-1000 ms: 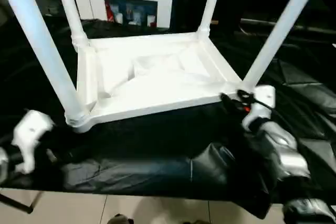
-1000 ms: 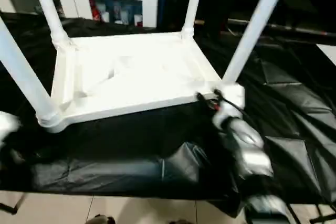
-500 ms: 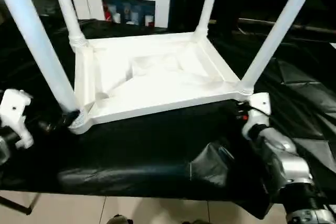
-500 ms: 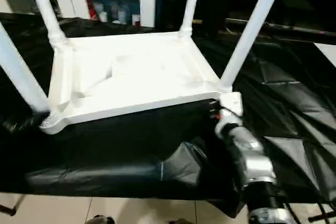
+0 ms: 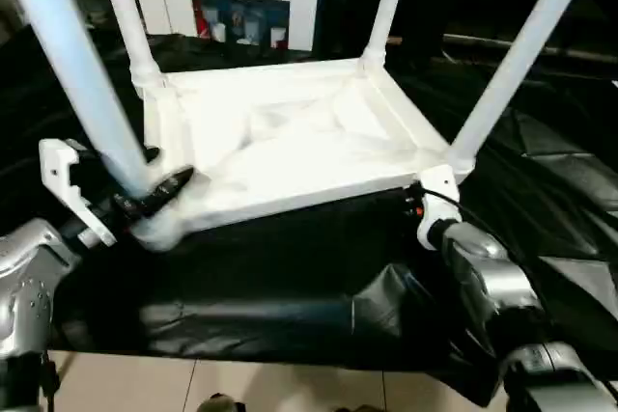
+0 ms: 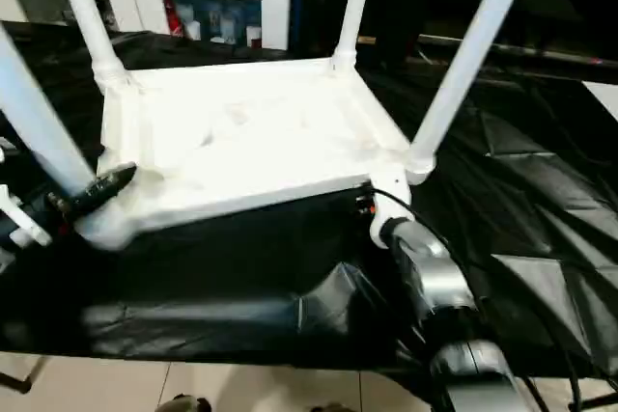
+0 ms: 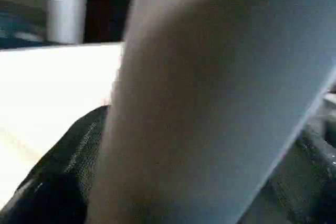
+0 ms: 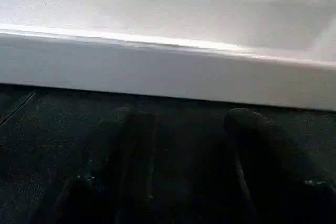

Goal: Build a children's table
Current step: Rotate table base

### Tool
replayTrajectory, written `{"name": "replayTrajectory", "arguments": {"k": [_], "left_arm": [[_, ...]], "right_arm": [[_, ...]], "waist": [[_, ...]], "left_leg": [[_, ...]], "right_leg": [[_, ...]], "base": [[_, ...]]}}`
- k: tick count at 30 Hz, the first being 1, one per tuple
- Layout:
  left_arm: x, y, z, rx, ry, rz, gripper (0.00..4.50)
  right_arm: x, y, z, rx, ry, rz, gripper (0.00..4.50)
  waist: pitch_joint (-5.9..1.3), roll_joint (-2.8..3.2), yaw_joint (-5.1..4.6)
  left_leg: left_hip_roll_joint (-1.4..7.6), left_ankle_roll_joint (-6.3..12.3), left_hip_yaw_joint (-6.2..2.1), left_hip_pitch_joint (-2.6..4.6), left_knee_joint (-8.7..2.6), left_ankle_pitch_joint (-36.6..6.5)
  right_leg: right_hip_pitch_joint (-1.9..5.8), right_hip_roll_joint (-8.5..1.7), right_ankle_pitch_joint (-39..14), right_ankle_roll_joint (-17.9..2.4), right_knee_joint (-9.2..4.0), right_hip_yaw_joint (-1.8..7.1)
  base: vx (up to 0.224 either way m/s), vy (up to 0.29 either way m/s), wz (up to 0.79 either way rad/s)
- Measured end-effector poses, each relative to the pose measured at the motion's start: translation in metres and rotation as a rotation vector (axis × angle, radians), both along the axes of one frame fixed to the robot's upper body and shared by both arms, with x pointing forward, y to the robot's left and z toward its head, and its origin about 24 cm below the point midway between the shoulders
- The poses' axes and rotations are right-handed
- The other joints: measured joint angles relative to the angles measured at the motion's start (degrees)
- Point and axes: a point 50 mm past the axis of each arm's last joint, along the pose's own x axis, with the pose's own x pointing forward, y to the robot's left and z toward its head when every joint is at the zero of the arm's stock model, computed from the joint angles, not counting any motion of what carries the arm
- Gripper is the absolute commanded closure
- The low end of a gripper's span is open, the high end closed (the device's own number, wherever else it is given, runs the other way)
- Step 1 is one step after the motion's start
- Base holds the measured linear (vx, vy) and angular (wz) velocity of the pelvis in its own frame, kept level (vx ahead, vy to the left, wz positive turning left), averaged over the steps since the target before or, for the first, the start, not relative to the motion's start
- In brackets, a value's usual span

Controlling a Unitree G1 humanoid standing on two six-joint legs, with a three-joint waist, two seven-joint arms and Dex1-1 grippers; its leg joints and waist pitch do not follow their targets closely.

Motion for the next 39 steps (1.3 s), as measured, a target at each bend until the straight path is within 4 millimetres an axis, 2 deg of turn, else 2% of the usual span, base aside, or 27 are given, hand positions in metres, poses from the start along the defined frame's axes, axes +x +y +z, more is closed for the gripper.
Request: {"name": "replayTrajectory", "arguments": {"k": [3, 7, 11, 15, 20, 23, 28, 34, 39], "left_arm": [[-0.008, -0.013, -0.001, -0.006, 0.045, -0.126, 0.03], [-0.02, -0.021, 0.002, 0.03, 0.096, -0.228, 0.03], [-0.024, -0.038, 0.001, 0.04, 0.123, -0.311, 0.03], [-0.022, -0.059, -0.001, 0.014, 0.121, -0.377, 0.03], [-0.015, -0.085, 0.006, -0.013, 0.085, -0.453, 0.03], [-0.014, -0.093, 0.006, -0.025, 0.081, -0.481, 0.03], [-0.013, -0.107, 0.007, -0.047, 0.075, -0.524, 0.03], [-0.01, -0.132, 0.008, -0.074, 0.051, -0.568, 0.03], [0.003, -0.151, 0.008, -0.009, -0.031, -0.536, 0.03]], "right_arm": [[0.004, 0.002, 0.0, -0.012, -0.002, 0.009, 1.36], [0.007, 0.006, -0.001, -0.023, 0.001, 0.035, 1.36], [0.01, 0.015, -0.002, -0.018, 0.005, 0.058, 1.36], [0.011, 0.031, -0.002, 0.002, 0.008, 0.104, 1.36], [0.009, 0.054, -0.004, 0.037, 0.004, 0.179, 1.36], [0.007, 0.061, -0.004, 0.043, -0.001, 0.219, 1.36], [0.006, 0.069, -0.005, 0.059, 0.0, 0.256, 1.36], [0.004, 0.075, -0.006, 0.076, -0.003, 0.29, 1.36], [0.001, 0.084, -0.006, 0.075, -0.008, 0.333, 1.36]], "waist": [[0.01, -0.06, 0.0], [-0.03, -0.28, -0.48], [-0.05, -0.6, -0.99], [-0.06, -0.87, -1.61], [-0.04, -0.91, -2.15], [-0.04, -0.91, -2.29], [-0.04, -0.92, -2.25], [-0.06, -0.95, -2.3], [-0.08, -0.98, -2.29]], "left_leg": [[0.0, -0.02, 0.0, 0.05, 0.03, 0.02], [0.01, -0.04, 0.0, 0.1, 0.06, 0.03], [0.02, -0.06, 0.01, 0.12, 0.08, 0.05], [0.04, -0.1, 0.0, 0.13, 0.14, 0.07], [0.13, -0.11, -0.02, 0.14, 0.42, 0.08], [0.18, -0.14, -0.02, 0.16, 0.45, 0.09], [0.19, -0.18, -0.03, 0.17, 0.48, 0.12], [0.21, -0.18, -0.03, 0.17, 0.5, 0.12], [0.24, -0.19, -0.05, 0.21, 0.5, 0.12]], "right_leg": [[0.01, 0.0, 0.01, 0.0, 0.06, 0.0], [0.02, 0.0, 0.01, 0.0, 0.12, 0.02], [0.01, 0.02, 0.02, -0.02, 0.18, 0.04], [-0.01, 0.03, 0.03, -0.04, 0.3, 0.05], [-0.07, 0.06, 0.03, -0.03, 0.62, 0.06], [-0.08, 0.09, 0.03, -0.03, 0.71, 0.05], [-0.08, 0.1, 0.03, -0.04, 0.75, 0.05], [-0.08, 0.11, 0.05, -0.06, 0.75, 0.04], [-0.07, 0.13, 0.06, -0.09, 0.76, 0.03]], "base": [[0.0, 0.0, 0.0], [0.0, 0.0, 0.0], [0.0, 0.0, 0.0], [0.0, 0.0, 0.0], [0.0, 0.0, 0.0], [0.0, 0.0, 0.0], [0.0, 0.0, 0.0], [0.0, 0.0, 0.0], [0.0, 0.0, 0.0]]}}
